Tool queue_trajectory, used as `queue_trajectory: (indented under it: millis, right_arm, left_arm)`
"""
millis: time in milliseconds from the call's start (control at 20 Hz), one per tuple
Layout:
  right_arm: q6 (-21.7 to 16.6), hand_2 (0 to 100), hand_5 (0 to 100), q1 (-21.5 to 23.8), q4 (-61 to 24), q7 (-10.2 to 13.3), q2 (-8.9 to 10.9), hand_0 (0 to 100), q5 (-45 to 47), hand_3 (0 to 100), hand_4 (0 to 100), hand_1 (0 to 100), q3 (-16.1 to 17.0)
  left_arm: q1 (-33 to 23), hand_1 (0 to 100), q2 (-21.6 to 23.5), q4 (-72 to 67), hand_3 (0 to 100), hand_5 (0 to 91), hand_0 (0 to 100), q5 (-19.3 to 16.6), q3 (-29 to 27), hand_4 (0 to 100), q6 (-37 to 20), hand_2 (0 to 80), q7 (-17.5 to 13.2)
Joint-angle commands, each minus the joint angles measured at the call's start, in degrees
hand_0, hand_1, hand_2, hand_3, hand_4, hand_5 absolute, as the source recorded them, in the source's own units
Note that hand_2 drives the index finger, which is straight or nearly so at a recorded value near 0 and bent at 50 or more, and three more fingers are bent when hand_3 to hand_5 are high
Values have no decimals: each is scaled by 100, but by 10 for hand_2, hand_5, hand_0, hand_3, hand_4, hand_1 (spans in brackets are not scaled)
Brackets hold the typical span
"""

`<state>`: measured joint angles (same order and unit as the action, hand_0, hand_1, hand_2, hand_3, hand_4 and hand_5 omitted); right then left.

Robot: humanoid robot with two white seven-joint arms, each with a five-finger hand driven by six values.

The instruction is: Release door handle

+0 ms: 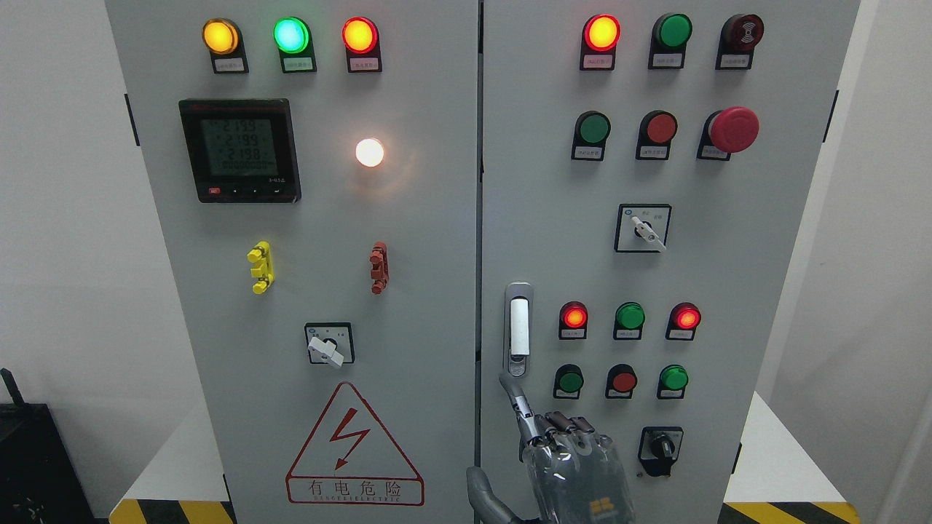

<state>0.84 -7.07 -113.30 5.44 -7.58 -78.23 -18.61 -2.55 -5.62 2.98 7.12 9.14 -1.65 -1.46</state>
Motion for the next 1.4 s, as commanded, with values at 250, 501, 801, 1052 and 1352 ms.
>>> queue_trajectory:
  millis: [250, 501, 801, 1052, 1352]
  right_arm:
    - [21, 323, 363, 119, -623, 2, 73, 207, 115, 543, 480, 376, 121]
    - [109, 435, 250, 66, -562, -34, 55, 77, 124, 529, 405, 347, 121]
    - [171, 605, 265, -48, -509, -324, 38, 79, -51, 657, 473, 304, 209]
    - [443, 761, 472, -259, -404, -630, -6, 72, -474, 851, 661, 292, 402]
    - [768, 781, 489, -400, -123, -763, -6, 88, -825, 889, 692, 270, 394]
  left_arm:
    - [0, 0, 0, 1, 174, 0, 0, 0, 0, 127, 7, 32, -3]
    - [0, 0, 0, 1, 174, 0, 0, 0, 0, 127, 7, 32, -3]
    - [0, 0, 0, -8, 174, 0, 0, 0, 0, 127, -2, 32, -3]
    - [0, 0, 0, 1, 174, 0, 0, 0, 0, 127, 7, 32, -3]
    - [0, 0, 0, 1, 173, 0, 0, 0, 0, 128, 7, 33, -3]
